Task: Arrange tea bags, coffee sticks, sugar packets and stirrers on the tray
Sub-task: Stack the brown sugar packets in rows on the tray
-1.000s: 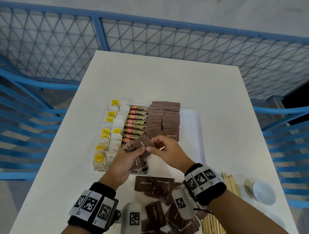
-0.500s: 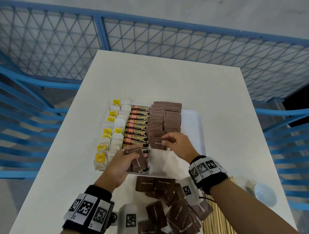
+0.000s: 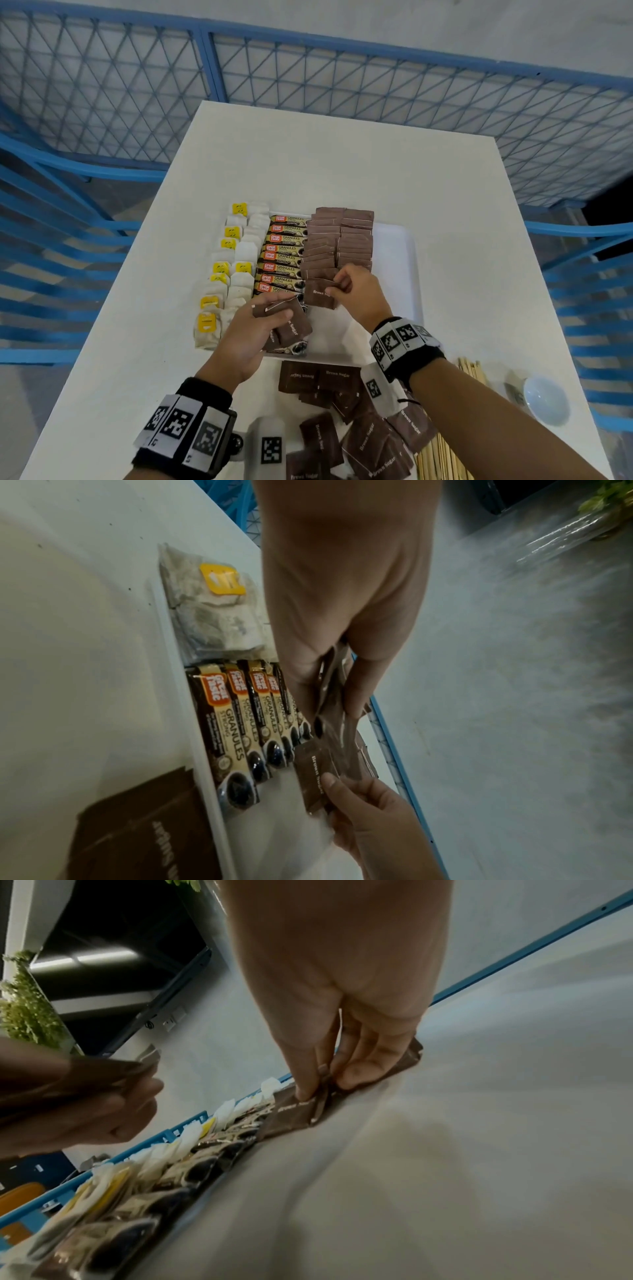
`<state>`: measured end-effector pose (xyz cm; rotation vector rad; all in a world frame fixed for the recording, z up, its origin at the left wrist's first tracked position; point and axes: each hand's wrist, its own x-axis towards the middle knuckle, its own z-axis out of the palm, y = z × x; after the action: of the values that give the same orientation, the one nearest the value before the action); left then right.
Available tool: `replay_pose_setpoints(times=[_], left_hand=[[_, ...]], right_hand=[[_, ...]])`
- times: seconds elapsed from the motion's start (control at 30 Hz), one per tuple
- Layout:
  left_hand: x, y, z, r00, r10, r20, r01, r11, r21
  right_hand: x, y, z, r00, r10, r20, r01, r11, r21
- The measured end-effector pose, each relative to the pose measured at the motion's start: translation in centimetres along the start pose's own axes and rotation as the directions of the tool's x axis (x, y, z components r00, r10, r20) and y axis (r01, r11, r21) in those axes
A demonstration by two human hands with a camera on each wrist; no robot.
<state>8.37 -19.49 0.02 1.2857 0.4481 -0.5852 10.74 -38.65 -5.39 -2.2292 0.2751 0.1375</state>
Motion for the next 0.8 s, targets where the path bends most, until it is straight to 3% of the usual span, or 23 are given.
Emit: replay_pose_setpoints(times=[0.13, 0.2, 0.27, 0.37, 0.43, 0.57, 0.7, 0.8], left_hand=[[0.2, 0.1, 0.4, 1.000, 0.016, -0.015, -0.017, 0.999, -0.051], [0.3, 0.0, 0.5, 0.999, 0.023, -0.023, -0.025, 0.997, -0.072], [0.4, 0.0, 0.8, 0.999, 0.034, -0.034, -0.037, 0.996, -0.087], [0.6, -0.1, 1.3, 0.998, 0.047, -0.041, -0.051, 0.994, -0.092], [0.7, -0.1, 1.6, 0.997, 0.062, -0.036, -0.064, 0.996, -0.068], [1.1, -0.3, 2.0, 0.998, 0.026, -0.051, -0.030, 0.996, -0.081], [1.4, -0.5, 1.8, 0.998, -0.052, -0.033, 0.047, 0.991, -0.129], [1.2, -0.6, 1.5, 0.999, -0.039, -0.011, 0.038, 0.996, -0.082]], right_hand=[[-1.0, 0.0, -0.3, 0.987, -0.055, -0.150, 0.054, 0.999, -0.010], [-1.8, -0.7, -0.5, 0.983, -0.096, -0.157, 0.101, 0.995, 0.023], [-2.9, -1.6, -0.8, 0.993, -0.115, -0.025, 0.117, 0.990, 0.077], [-4.3, -2.6, -0.9, 0.970, -0.084, 0.228, 0.025, 0.967, 0.253], [-4.8, -2.6, -0.7, 0.957, -0.081, 0.279, -0.022, 0.937, 0.348], [-4.5, -1.7, -1.1, 0.967, -0.058, 0.247, -0.050, 0.911, 0.409], [-3.7, -0.3, -2.5, 0.983, 0.002, 0.184, -0.066, 0.937, 0.343], [-2.8, 0.9, -3.8, 0.992, 0.069, 0.104, -0.096, 0.954, 0.285]])
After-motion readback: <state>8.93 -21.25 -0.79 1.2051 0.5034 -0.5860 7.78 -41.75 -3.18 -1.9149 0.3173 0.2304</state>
